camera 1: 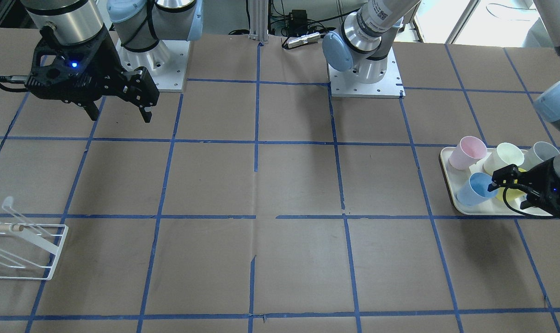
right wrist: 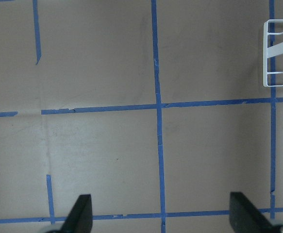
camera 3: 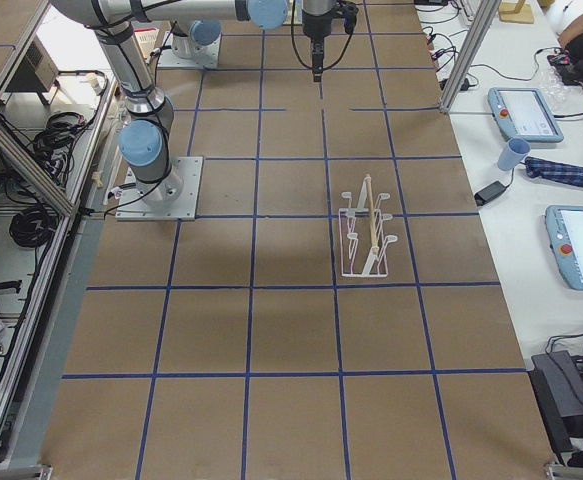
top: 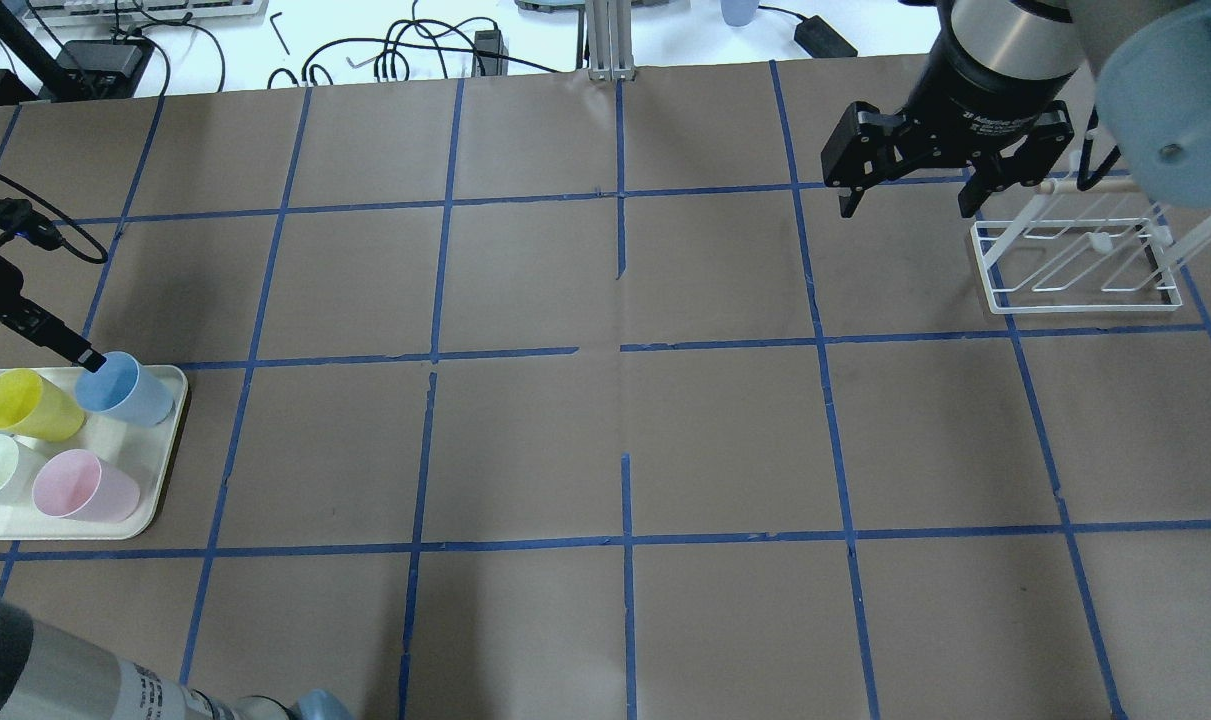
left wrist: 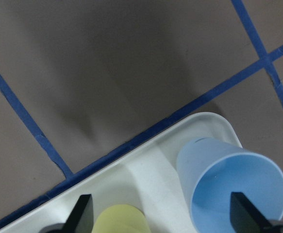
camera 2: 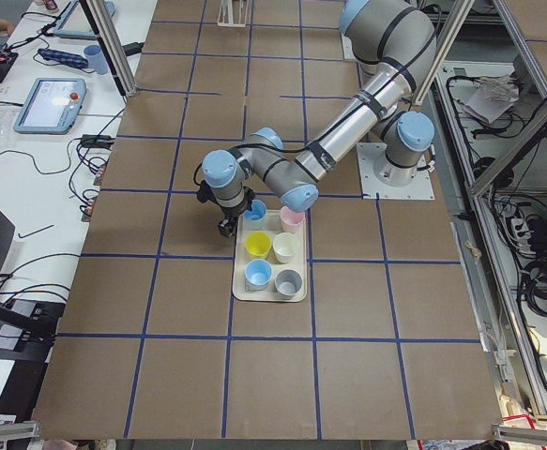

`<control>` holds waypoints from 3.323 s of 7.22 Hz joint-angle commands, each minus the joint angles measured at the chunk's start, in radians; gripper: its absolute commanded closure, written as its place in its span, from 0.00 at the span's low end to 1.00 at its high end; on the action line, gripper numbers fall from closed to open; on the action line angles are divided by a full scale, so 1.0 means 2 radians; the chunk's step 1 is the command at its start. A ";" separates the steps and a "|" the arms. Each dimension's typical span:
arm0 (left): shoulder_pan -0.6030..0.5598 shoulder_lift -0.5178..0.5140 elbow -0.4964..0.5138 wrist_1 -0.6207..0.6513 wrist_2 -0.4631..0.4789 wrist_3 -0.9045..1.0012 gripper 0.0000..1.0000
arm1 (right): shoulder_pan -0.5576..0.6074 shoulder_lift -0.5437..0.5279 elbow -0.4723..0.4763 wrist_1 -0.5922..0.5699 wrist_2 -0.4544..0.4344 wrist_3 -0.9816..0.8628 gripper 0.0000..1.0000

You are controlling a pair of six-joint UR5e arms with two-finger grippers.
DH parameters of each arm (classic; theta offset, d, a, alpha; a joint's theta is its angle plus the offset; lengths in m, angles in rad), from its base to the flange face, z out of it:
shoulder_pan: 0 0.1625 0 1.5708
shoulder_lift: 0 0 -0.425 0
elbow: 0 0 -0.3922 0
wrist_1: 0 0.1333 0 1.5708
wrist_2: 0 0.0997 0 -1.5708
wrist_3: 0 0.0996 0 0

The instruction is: Transfer IKEA cup to right arm and place on rack

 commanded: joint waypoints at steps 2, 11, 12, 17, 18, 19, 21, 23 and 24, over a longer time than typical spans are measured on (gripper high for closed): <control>-0.001 0.005 -0.042 0.057 0.004 -0.004 0.00 | -0.001 0.000 0.000 0.000 0.000 0.000 0.00; -0.004 0.013 -0.045 0.053 0.007 -0.004 1.00 | -0.001 0.000 0.000 0.000 0.000 0.000 0.00; -0.004 0.014 -0.045 0.051 0.007 -0.002 1.00 | -0.001 -0.001 0.000 0.000 -0.001 0.000 0.00; -0.035 0.075 0.038 -0.139 -0.064 -0.039 1.00 | -0.002 0.000 0.000 0.001 -0.001 0.000 0.00; -0.045 0.091 0.042 -0.185 -0.120 -0.057 1.00 | -0.005 0.001 -0.002 0.003 0.000 -0.001 0.00; -0.047 0.105 0.040 -0.233 -0.186 -0.078 1.00 | -0.009 0.002 -0.004 0.005 0.005 -0.002 0.00; -0.066 0.125 0.029 -0.296 -0.292 -0.095 1.00 | -0.029 0.001 -0.007 0.006 0.010 -0.008 0.00; -0.132 0.149 0.025 -0.353 -0.400 -0.109 1.00 | -0.076 0.001 -0.018 0.038 0.044 -0.031 0.00; -0.167 0.158 0.023 -0.352 -0.431 -0.134 1.00 | -0.103 0.001 -0.020 0.056 0.051 -0.069 0.00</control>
